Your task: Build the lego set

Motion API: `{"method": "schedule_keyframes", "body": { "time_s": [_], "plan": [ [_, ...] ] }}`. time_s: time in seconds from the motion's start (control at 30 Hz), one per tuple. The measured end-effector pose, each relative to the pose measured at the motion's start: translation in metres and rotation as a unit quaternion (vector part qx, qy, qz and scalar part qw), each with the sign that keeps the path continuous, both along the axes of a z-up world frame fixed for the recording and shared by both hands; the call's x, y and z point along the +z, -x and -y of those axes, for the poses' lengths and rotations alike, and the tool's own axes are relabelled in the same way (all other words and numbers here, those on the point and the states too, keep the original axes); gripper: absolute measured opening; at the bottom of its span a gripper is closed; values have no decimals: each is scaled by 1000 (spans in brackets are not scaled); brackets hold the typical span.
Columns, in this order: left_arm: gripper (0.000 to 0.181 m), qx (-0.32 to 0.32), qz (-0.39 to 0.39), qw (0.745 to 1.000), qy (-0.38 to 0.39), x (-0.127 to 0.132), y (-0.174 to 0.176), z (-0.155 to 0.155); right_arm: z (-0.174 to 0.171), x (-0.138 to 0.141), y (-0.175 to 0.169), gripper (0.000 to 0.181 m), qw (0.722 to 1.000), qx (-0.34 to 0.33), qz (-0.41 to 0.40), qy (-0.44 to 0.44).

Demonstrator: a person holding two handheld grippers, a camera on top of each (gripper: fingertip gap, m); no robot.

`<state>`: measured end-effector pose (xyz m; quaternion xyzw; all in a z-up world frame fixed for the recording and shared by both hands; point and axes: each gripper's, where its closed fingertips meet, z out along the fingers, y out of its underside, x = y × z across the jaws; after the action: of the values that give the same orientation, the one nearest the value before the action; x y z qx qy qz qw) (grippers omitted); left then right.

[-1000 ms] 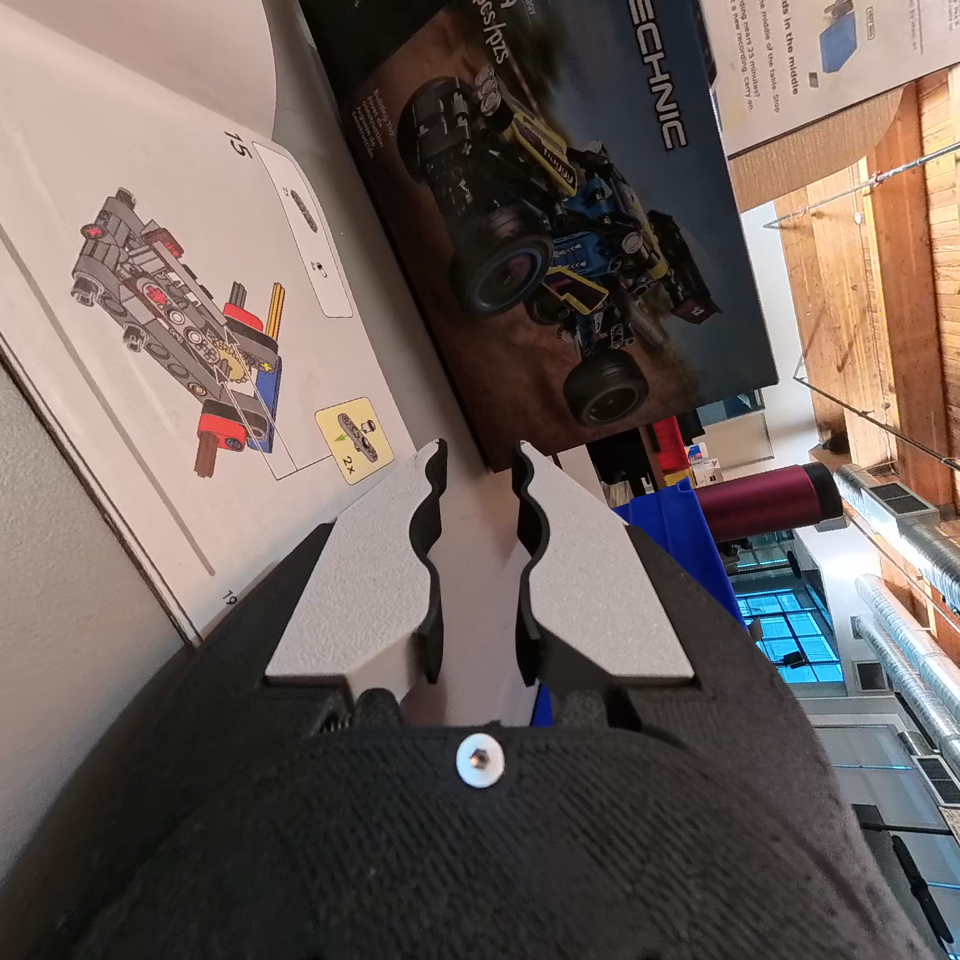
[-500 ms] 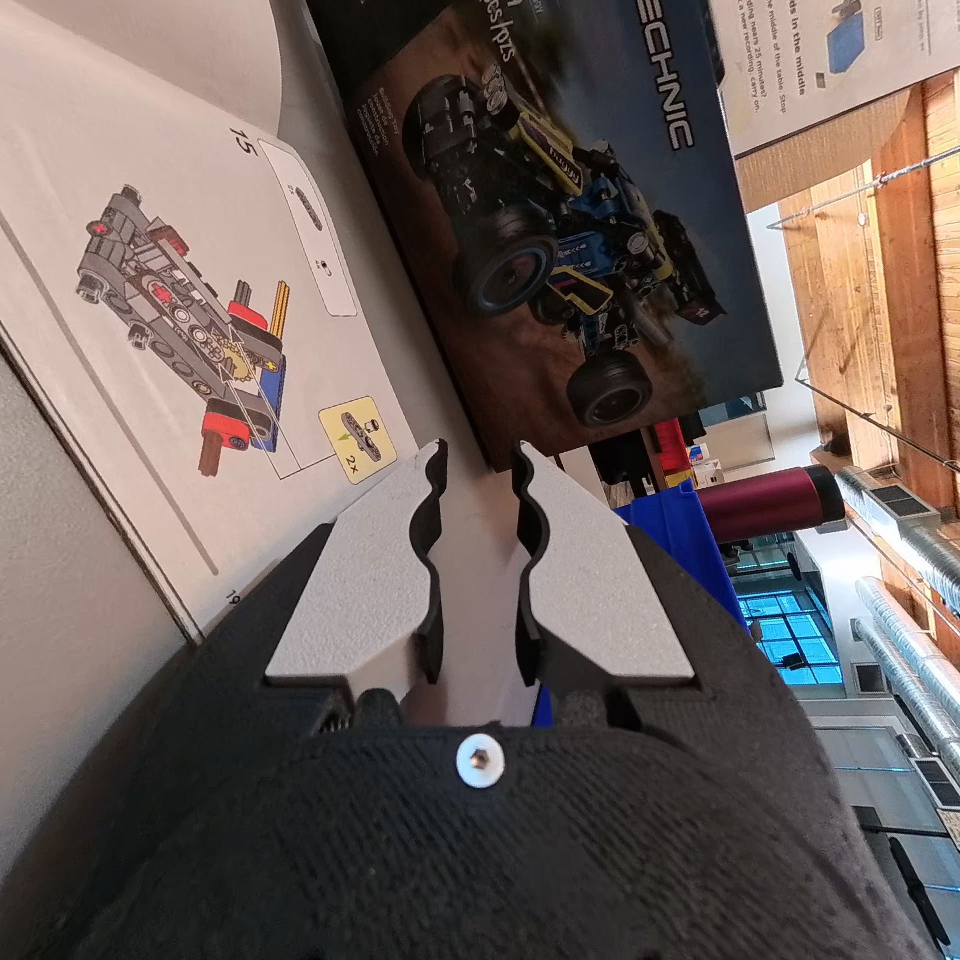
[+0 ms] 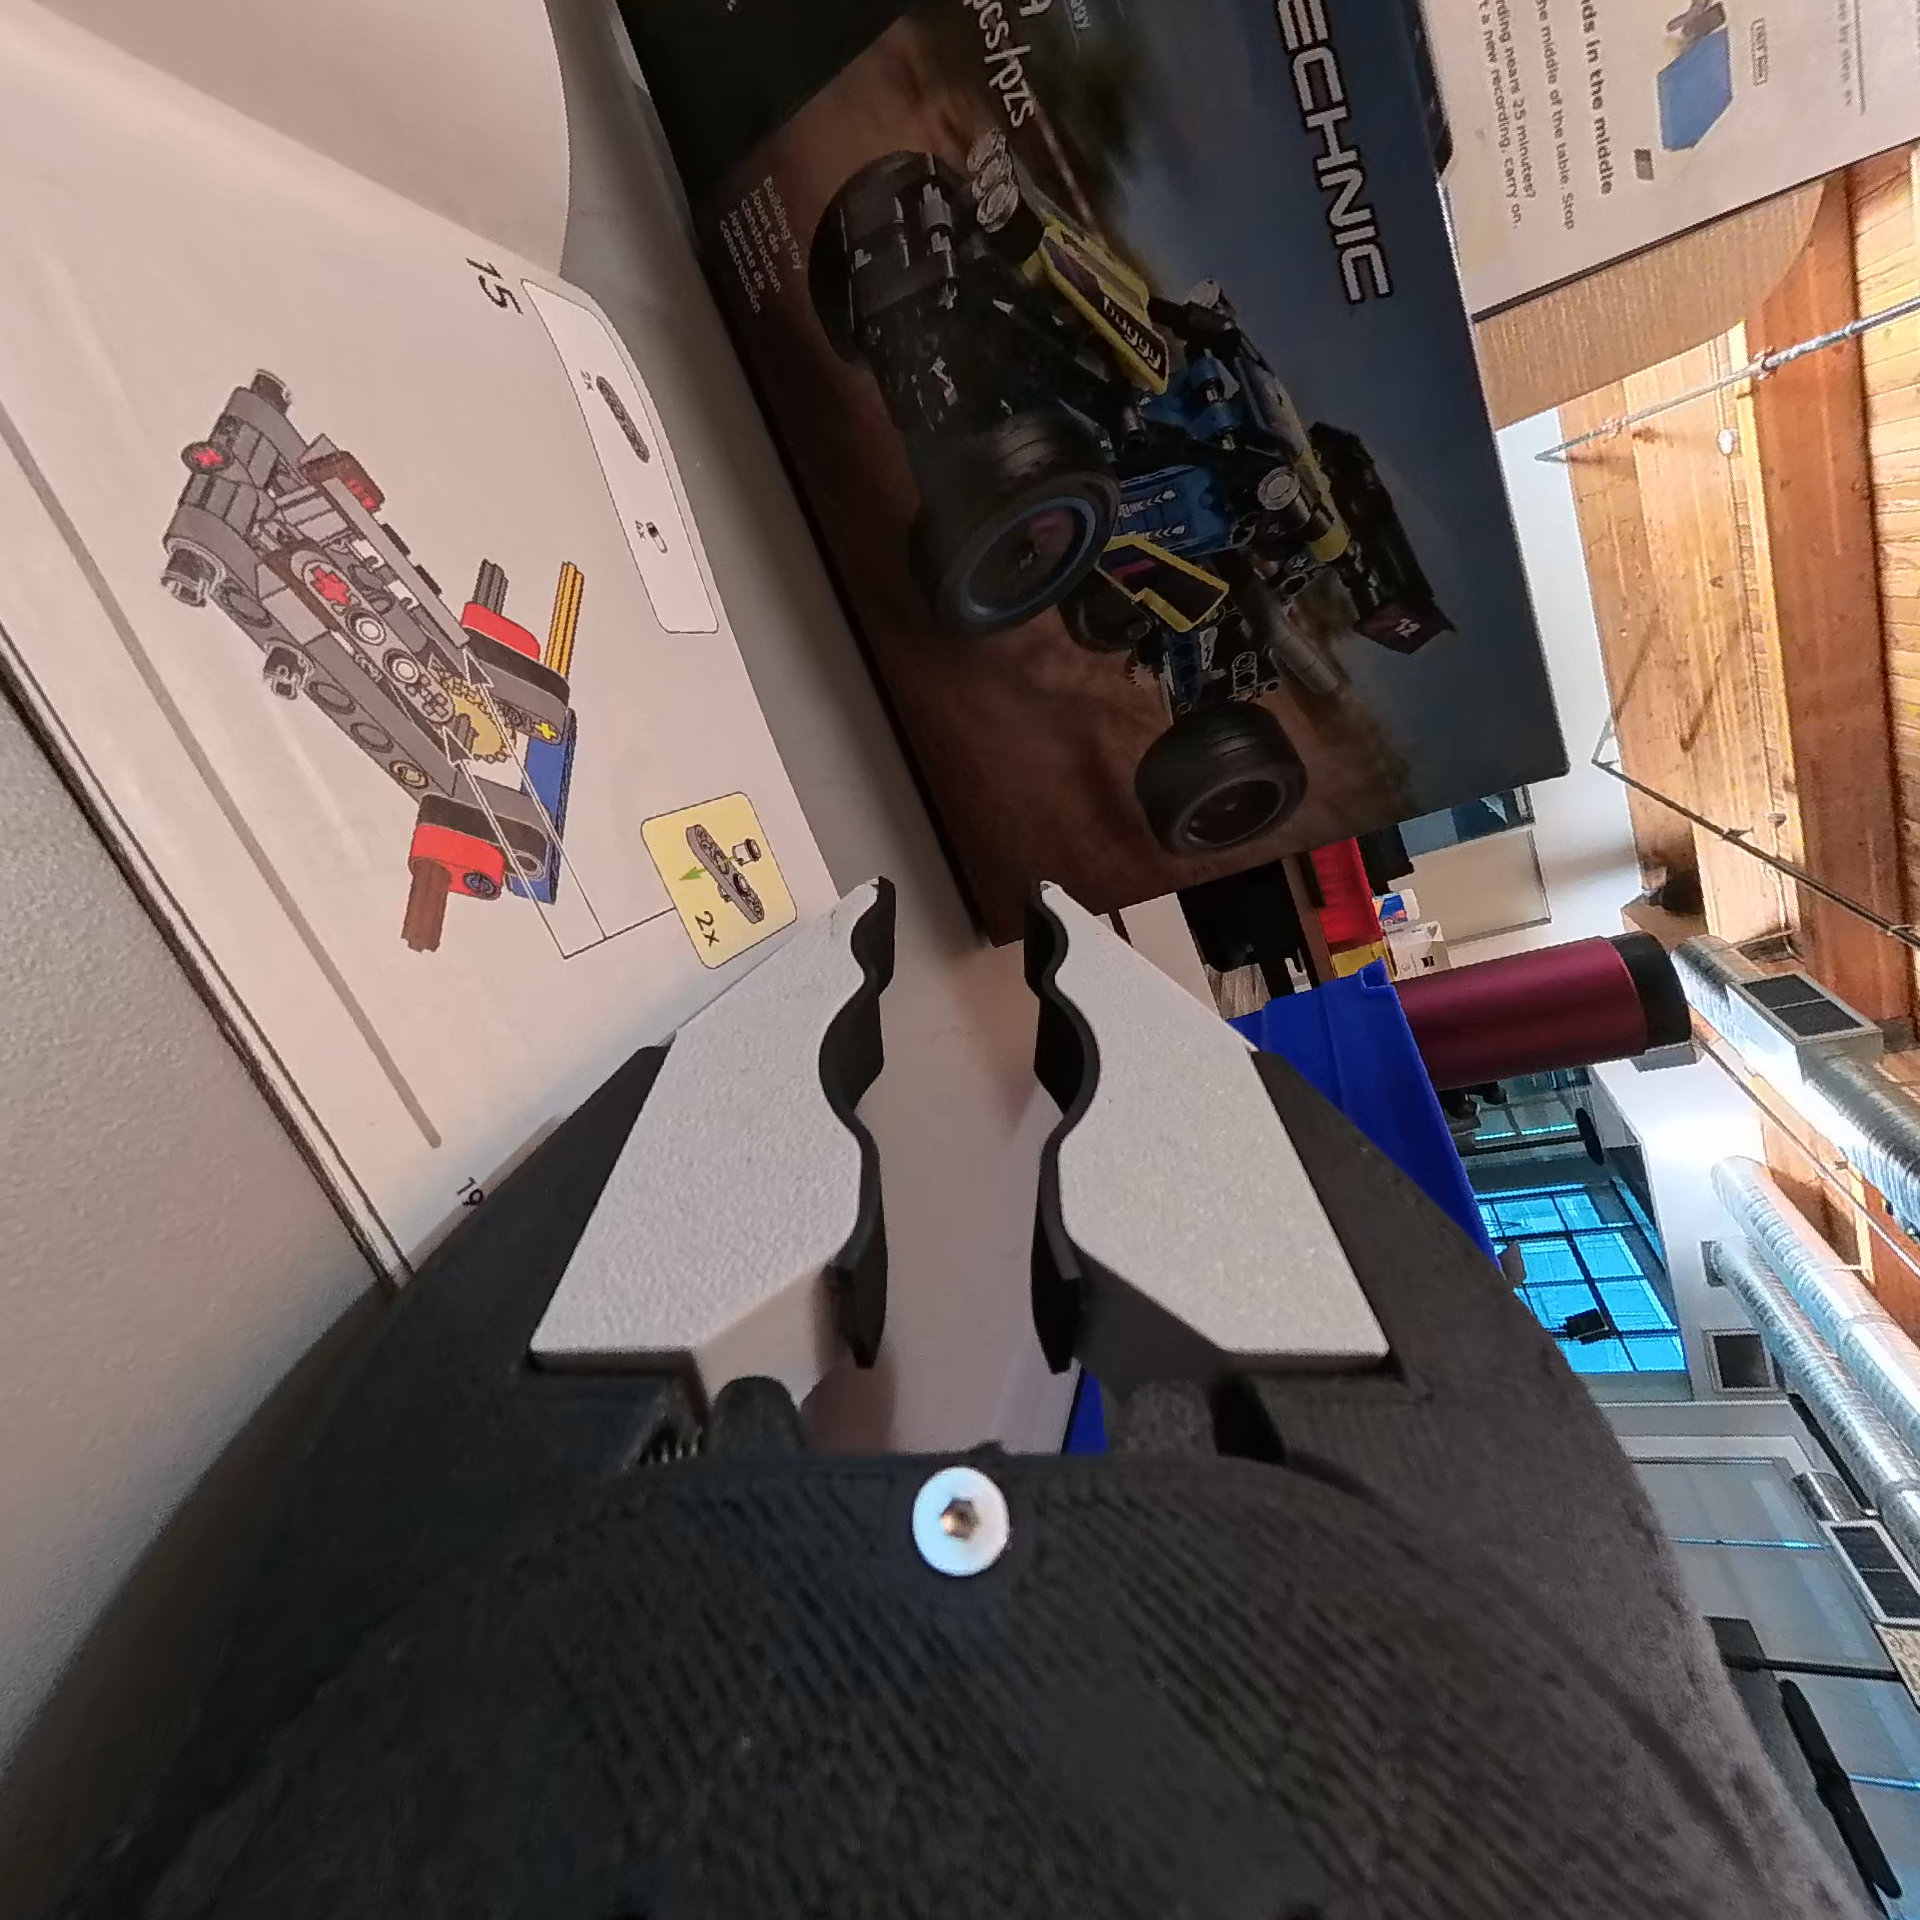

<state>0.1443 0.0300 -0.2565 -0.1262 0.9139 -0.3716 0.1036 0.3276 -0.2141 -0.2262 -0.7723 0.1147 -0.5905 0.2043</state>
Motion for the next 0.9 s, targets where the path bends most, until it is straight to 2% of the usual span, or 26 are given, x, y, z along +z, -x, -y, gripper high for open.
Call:
{"method": "schedule_keyframes", "body": {
  "time_s": [0.3,0.43,0.53,0.67,0.73,0.8,0.9],
  "plan": [
    [4,0,-2,1000,-3,0,7,2,0,0,0,23,1000,0,0,0],
    [2,3,-2,1000,-9,-1,8,1,0,0,0,23,1000,0,0,0],
    [2,24,12,999,-33,0,2,-18,0,0,0,23,1000,0,1,-1],
    [2,118,32,991,-48,10,-24,-66,0,1,0,23,1000,0,2,-2],
    [2,147,16,987,-60,5,-27,-86,0,1,0,23,1000,0,3,-5],
    [9,158,-5,986,-59,-1,-26,-92,0,2,0,23,1000,1,4,-8],
    [14,179,5,983,-40,6,-31,-92,1,7,1,23,1000,0,13,-19]
  ]
}}
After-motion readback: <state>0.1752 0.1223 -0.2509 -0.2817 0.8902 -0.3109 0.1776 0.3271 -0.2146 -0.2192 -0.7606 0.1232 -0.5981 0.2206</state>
